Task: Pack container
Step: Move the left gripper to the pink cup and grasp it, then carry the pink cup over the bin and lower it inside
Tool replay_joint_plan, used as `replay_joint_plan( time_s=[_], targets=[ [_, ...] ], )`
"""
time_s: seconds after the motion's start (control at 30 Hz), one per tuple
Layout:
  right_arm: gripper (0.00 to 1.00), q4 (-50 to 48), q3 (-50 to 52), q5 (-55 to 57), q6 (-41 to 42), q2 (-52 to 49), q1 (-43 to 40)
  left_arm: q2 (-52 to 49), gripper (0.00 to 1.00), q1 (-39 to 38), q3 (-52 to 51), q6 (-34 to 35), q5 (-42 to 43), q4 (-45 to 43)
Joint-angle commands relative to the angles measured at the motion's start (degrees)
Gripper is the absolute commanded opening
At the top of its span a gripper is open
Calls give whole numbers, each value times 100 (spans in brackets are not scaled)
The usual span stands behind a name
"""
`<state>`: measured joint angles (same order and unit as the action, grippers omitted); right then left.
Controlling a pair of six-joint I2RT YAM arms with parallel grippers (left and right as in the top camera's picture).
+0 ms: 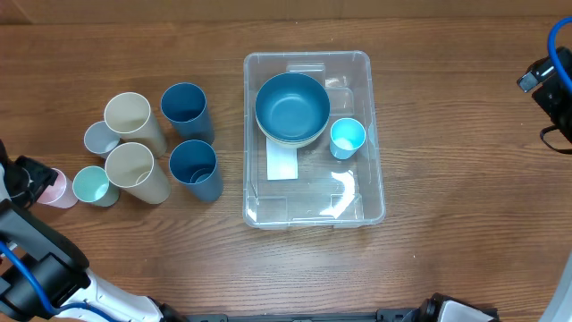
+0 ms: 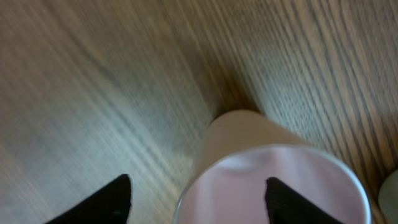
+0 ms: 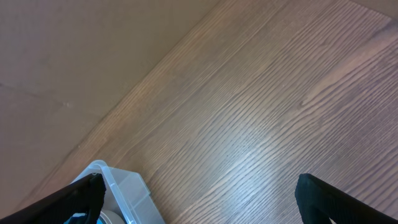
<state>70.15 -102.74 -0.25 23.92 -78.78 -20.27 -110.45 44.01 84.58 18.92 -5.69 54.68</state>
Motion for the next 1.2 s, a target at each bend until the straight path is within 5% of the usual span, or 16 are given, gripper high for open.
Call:
replay_joint_plan(
  time_s=[0.0,0.07,0.23,0.43,0.67,0.77,0.9,1.03,1.17],
  targets=[
    [100,-13,-24,-28,11,-17,-22,105,50,22,-293,-92,234,-317],
    [100,-13,-24,-28,11,-17,-22,105,31,22,-313,-90,232,-468],
    [100,-13,-24,-28,11,-17,-22,105,5,22,-313,-90,232,-579],
    [100,-13,-24,-28,11,-17,-22,317,4,111,271,-46,264,13],
    [100,-13,-24,-28,11,-17,-22,1593,4,-463,2529,-251,1703,1351],
    [100,-13,-24,-28,11,-17,-22,2262,4,-1731,3121,-1202,2124,1482],
    [100,-13,-24,-28,11,-17,-22,2570,4,-4098,3171,-1923,1587,1495],
    [100,-13,-24,-28,11,-17,-22,2039,4,-6253,3171,-2455,1071,1377],
    [100,-13,-24,-28,11,-17,-22,1252,4,-7326,3171,-2647,632,1141]
  ],
)
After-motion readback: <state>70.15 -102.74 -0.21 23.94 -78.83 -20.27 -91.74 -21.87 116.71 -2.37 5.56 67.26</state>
